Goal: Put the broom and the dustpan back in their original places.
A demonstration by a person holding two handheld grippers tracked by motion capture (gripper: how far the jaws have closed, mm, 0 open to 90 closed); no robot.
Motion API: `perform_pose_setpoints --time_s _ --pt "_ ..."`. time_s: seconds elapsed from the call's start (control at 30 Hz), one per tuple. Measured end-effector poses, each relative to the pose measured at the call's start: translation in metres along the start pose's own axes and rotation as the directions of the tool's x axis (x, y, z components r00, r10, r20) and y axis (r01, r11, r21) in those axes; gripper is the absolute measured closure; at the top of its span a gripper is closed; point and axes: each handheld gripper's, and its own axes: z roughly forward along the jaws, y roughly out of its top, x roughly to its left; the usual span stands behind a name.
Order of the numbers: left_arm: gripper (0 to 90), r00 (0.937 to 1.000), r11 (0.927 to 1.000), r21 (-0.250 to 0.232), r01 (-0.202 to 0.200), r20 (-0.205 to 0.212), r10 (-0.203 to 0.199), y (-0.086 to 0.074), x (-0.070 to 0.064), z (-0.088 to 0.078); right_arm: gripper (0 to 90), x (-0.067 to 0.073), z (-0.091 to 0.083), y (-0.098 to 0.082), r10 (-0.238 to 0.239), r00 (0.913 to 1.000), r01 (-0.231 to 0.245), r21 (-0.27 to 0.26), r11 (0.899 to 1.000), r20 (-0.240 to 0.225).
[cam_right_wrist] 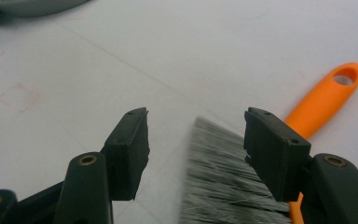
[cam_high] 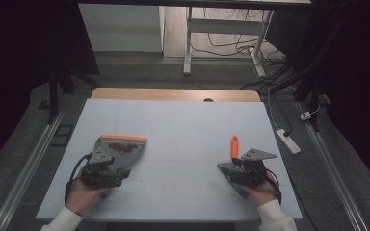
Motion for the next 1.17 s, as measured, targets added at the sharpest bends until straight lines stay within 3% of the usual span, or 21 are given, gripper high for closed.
perform_pose_setpoints --time_s 0.13,0.27,0.6,1.17 --pt "20.5 0.9995 0.9999 -0.007 -0.015 0.029 0.015 -0.004 -0.002 -0.001 39.9 0.003 -0.004 -0.003 -0.004 0.9995 0.003 -0.016 1.000 -0.031" --pt "20.7 0.9985 0.9994 -0.009 -0.034 0.042 0.034 -0.009 -0.007 -0.001 40.1 0.003 -0.008 -0.008 -0.012 0.9995 0.012 -0.022 1.000 -0.031" --pt "21.1 0.9994 0.9996 -0.010 -0.027 0.022 0.027 -0.010 -0.006 -0.001 40.3 0.001 -0.009 -0.011 -0.034 0.9987 0.032 -0.032 0.999 -0.039" --pt "21.3 0.9996 0.9998 -0.007 -0.017 0.023 0.017 -0.010 -0.004 -0.001 40.3 0.004 -0.010 -0.010 -0.044 0.9977 0.042 -0.045 0.998 -0.051"
